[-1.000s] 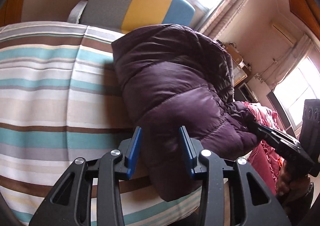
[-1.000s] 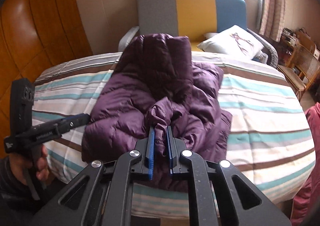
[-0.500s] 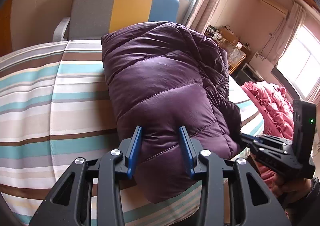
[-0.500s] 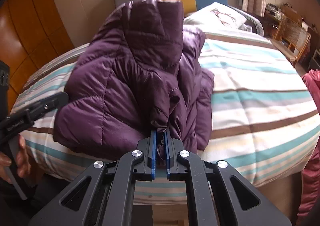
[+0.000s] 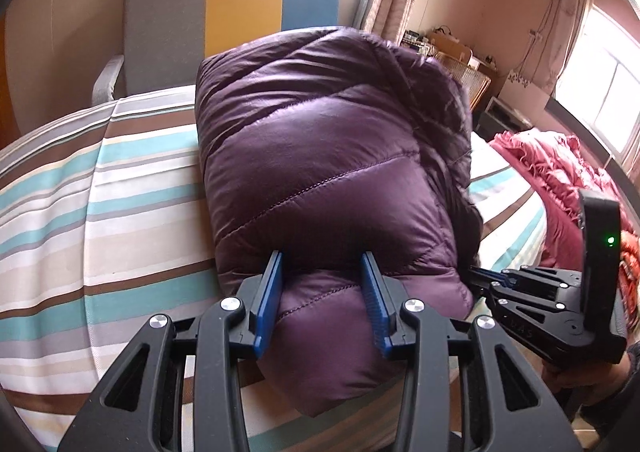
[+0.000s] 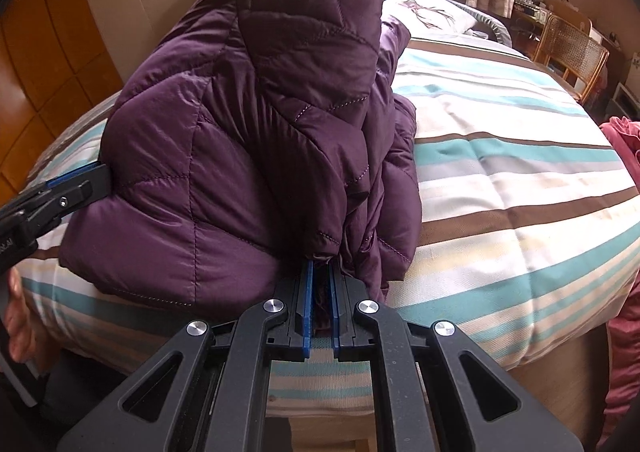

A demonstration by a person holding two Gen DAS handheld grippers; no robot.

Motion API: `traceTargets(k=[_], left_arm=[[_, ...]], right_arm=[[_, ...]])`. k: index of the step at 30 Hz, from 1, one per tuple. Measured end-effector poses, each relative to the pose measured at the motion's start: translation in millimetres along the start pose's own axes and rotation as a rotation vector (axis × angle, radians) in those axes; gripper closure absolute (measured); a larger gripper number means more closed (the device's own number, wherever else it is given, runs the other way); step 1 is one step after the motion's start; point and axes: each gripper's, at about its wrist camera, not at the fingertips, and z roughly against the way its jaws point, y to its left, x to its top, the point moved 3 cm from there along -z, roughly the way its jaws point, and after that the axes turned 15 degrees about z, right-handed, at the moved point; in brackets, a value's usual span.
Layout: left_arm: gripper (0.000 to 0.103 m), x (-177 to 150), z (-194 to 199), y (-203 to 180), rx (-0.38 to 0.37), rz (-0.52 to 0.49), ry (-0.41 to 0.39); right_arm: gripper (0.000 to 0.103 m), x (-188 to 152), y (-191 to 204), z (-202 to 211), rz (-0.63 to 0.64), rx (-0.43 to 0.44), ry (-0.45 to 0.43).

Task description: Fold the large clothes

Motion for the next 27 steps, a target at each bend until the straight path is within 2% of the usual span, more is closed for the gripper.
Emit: traceTargets(k=[6, 15, 16, 18, 19, 27], left_arm=[[0.065, -2.0, -10.8, 3.3, 0.004, -0.019, -0.012], [0.064, 5.7, 9.2, 2.9, -0.015, 0.016, -0.030], [0.064, 5.7, 10.7, 2.5, -0.015, 0.018, -0.032], [0.064, 7.1, 15.5, 2.7, -0.014, 0.019, -0.037], [0.064, 7.4, 18.2, 2.4, -0.017, 0.018, -0.042], [0.063, 9.3, 37.4, 4.3, -0.028, 0.008, -0.076]], right_arm=[[0.097, -3.5, 4.9, -0.7, -0.010, -0.020, -0.022], [0.096, 2.6, 2.0, 28.6, -0.062, -0.010, -0.058], [0.096, 4.1, 1.7, 31.7, -0.062, -0.009, -0.062], [0.083, 5.7, 2.1, 40.6, -0.065, -0.019, -0.076], [0.080, 5.8, 1.3, 45.1, -0.066, -0.023, -0.088], [0.080, 8.4, 0.3, 50.0, -0.065, -0.063, -0.094]])
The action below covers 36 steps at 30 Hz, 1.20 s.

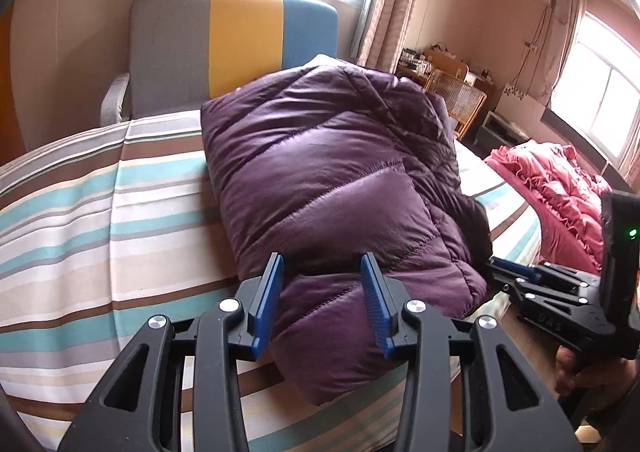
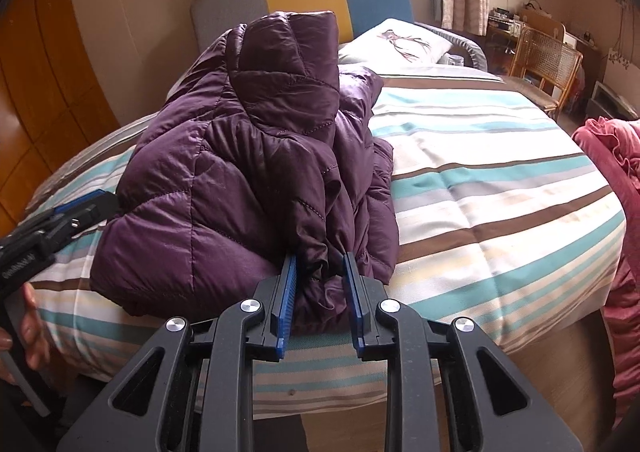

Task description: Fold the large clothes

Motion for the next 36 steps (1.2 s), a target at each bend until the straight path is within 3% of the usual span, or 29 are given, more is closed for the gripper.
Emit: traceTargets(k=[6, 7, 9, 20, 29, 34, 36], left_arm=[[0.056, 19.0, 21.3, 24.7, -0.009, 0.065, -0.053], [0.056, 22.1, 21.9, 29.5, 0.001, 0.067, -0.061], [0.057, 26.7, 20.3, 37.3, -0.001, 0.077, -0.054], [0.058, 60.6, -14.5, 72.8, 0.090, 0.114, -0.015], [0.058, 88.9, -41.5, 60.0, 0.127, 0.040, -0.009], [0.058, 100.1, -58.0, 53.5, 0.140, 0.029, -0.008], [0.063, 102.4, -63.6, 52.6, 0.146, 0.039, 0.000]], right_arm=[[0.079, 6.3, -0.1, 13.2, -0.010, -0.001, -0.018], [0.060, 6.9, -0.4, 16.1, -0.011, -0.002, -0.021], [0.046, 10.1, -3.3, 24.2, -0.025, -0.014, -0.042], [0.046, 74.7, -7.6, 23.5, -0.007, -0.023, -0.090], [0.046, 139.8, -19.1, -15.1, -0.043, -0.056, -0.068], [0.046, 160.0, -21.8, -37.2, -0.047, -0.102, -0.035], [0.053, 163.8, -20.0, -44.6, -0.038, -0.113, -0.027]])
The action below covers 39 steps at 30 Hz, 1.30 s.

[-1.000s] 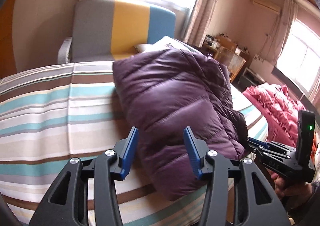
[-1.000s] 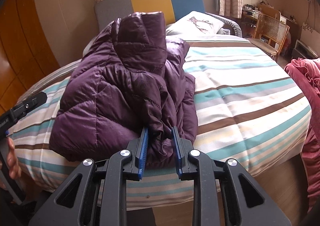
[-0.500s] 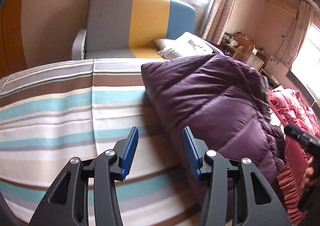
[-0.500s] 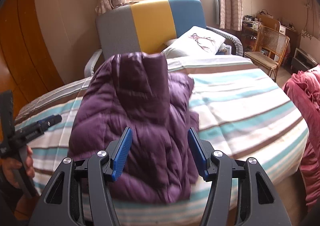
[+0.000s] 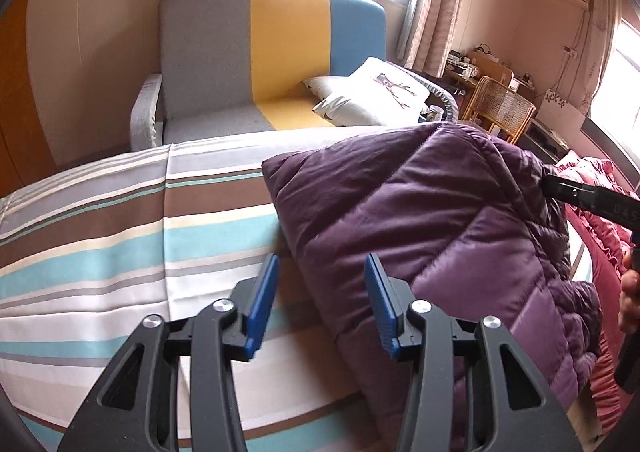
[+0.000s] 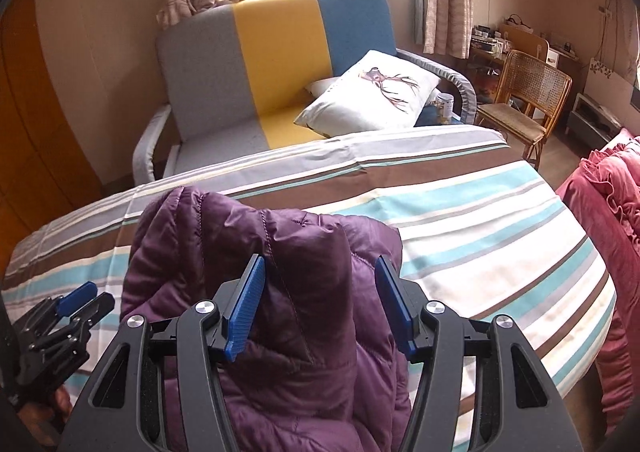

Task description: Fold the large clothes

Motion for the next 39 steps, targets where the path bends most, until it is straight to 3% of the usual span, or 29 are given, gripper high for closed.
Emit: traceTargets(k=[7, 13, 39], left_arm=[[0.069, 3.5, -18.4, -9.7, 0.006, 0.004, 0.021], [0.076, 8.4, -24.8, -17.3, -0.005, -0.034, 0.022], [0.085, -17.4, -68.3, -64.8, -0.031, -0.175, 0.092]], right_arm=[[0.076, -0.4, 7.9, -17.7, 0.037, -0.021, 0.033], [0.089, -7.0, 5.6, -27.4, 0.054, -0.016, 0.060], [0.090, -60.1, -13.2, -82.7, 0.052, -0.073, 0.241]])
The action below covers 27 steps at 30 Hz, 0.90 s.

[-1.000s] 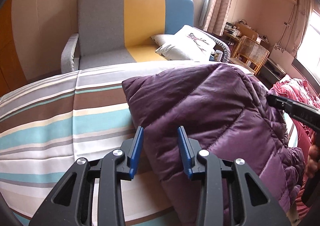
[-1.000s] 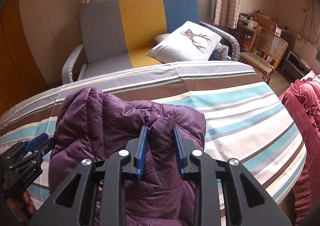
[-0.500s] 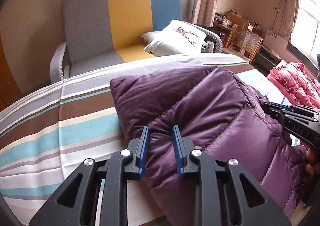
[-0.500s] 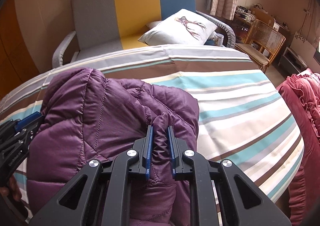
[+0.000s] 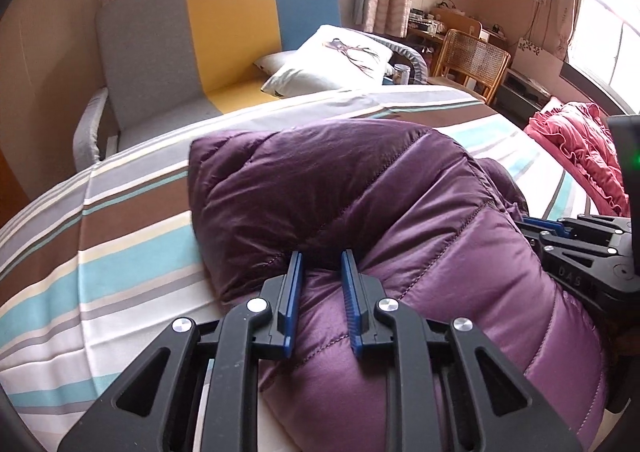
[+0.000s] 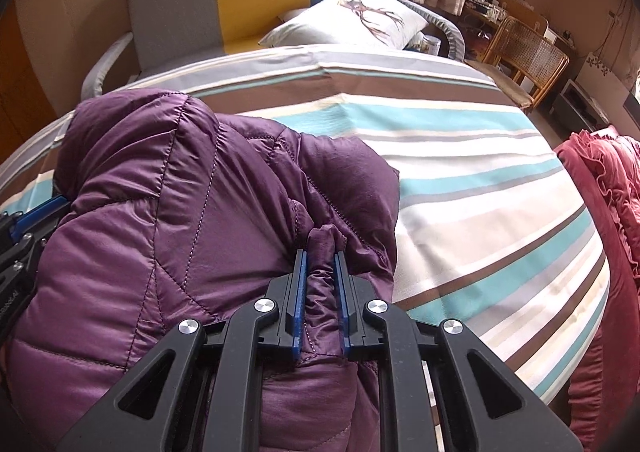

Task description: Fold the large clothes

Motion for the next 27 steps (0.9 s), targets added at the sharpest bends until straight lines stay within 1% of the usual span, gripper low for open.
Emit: traceTargets(k=[3, 6, 8, 11, 12, 13, 14, 15, 16, 18, 22, 24, 27], left_arm=[[0.084, -4.5, -7.2, -2.8, -0.002, 0.000, 0.008], [0.084, -6.2, -9.9, -0.4, -0.008, 0.019, 0.016], [0.085, -5.6, -7.3, 1.3, -0.010, 0.031, 0.019], [0.083, -2.1, 5.0, 8.7, -0.039, 0.074, 0.008], [0.080, -2.0, 10.8, 12.3, -0.047, 0.091, 0.004], [0.076, -2.2, 17.9, 16.1, -0.048, 0.106, -0.008], [0.066, -3.2, 25.3, 19.8, -0.049, 0.117, -0.023], [0.059, -4.7, 30.5, 23.1, -0.050, 0.128, -0.033], [0.057, -6.4, 36.4, 27.8, -0.051, 0.145, -0.042], [0.051, -11.9, 47.9, 41.9, -0.063, 0.197, -0.051], [0.046, -27.0, 58.8, 67.7, -0.082, 0.287, -0.038], [0.041, -37.3, 63.0, 79.0, -0.108, 0.339, -0.022], [0.036, -47.1, 62.3, 86.4, -0.138, 0.370, 0.005]], right_arm=[[0.090, -2.0, -1.5, -10.0, -0.001, 0.002, 0.017], [0.090, -1.9, -0.5, -11.7, 0.007, -0.002, 0.024], [0.090, -0.1, 0.9, -9.9, 0.014, -0.009, 0.029], [0.088, 3.4, 3.3, -2.2, 0.010, -0.019, 0.017], [0.083, 2.9, 3.6, 1.2, 0.010, -0.025, 0.009], [0.075, 2.8, 3.0, 4.4, 0.008, -0.031, 0.001], [0.071, 2.3, 1.4, 8.1, -0.002, -0.035, -0.007], [0.059, 1.4, -1.8, 12.4, -0.023, -0.037, -0.016], [0.049, 0.5, -5.1, 16.3, -0.039, -0.032, -0.028], [0.044, -1.8, -9.8, 25.7, -0.056, -0.019, -0.053], [0.033, -10.9, -16.5, 41.2, -0.083, 0.034, -0.081], [0.032, -18.2, -19.2, 48.1, -0.097, 0.075, -0.089], [0.029, -28.4, -23.3, 51.7, -0.121, 0.161, -0.087]])
